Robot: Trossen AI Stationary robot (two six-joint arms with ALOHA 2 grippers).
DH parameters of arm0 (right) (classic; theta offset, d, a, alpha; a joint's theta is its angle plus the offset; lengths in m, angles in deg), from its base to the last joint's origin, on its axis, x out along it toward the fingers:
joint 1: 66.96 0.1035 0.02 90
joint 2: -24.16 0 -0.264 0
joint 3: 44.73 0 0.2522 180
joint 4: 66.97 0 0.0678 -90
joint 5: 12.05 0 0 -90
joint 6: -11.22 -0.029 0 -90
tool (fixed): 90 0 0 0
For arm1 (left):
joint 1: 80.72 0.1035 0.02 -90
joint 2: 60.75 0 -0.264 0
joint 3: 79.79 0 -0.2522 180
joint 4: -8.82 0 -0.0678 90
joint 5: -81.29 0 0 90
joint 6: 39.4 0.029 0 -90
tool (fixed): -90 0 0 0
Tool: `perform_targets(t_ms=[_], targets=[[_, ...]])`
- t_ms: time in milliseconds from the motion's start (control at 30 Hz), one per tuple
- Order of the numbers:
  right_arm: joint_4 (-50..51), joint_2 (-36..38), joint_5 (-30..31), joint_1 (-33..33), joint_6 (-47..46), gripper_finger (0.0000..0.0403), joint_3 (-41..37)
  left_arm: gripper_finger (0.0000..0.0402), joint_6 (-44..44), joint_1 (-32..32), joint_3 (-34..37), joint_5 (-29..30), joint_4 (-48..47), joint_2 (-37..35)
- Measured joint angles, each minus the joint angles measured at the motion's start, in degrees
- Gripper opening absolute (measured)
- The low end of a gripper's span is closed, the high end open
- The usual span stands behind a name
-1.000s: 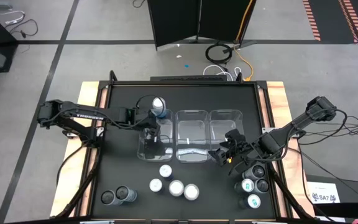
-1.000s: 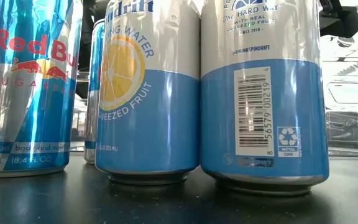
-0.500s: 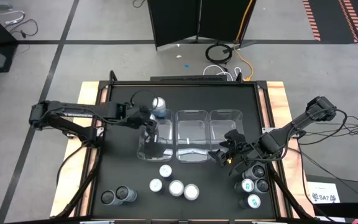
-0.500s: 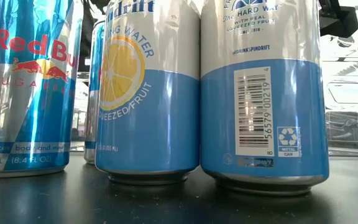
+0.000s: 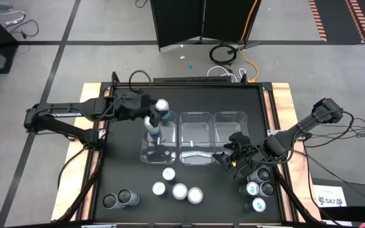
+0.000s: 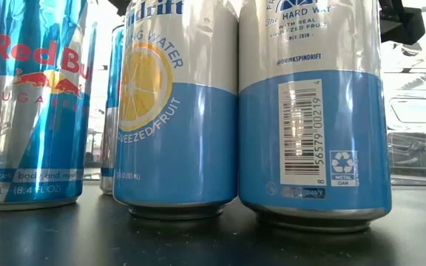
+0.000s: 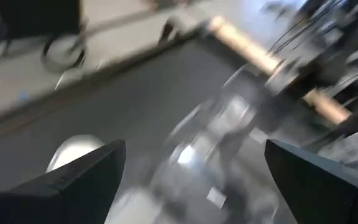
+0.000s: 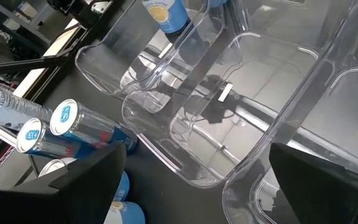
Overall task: Sort soda cans
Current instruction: Put the top blue-white soda can into the left transparent bin
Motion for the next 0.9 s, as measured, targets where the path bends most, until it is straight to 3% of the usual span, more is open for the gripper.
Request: perform_targets(t_ms=[200, 433, 633, 900], targets=[[0.0, -0.02, 1.91, 0.0, -2.79, 0.0389, 0.0, 0.0391, 3.61, 0.0, -0.07, -0.08, 12.8, 0.29], [-0.02, -0.02, 3.83, -0.02, -4.41, 0.0389, 0.0, 0.0391, 4.77, 3.22, -0.07, 1.53, 15.66, 0.29], [-0.03, -0.02, 4.56, -0.58, -4.98, 0.0389, 0.0, 0.0391, -2.84, 11.8, -0.11, -1.3, 11.67, 0.47], [-0.04, -0.02, 4.54, -2.33, -5.03, 0.0389, 0.0, 0.0391, -6.59, 21.16, -6.18, -12.91, -7.8, 7.99]])
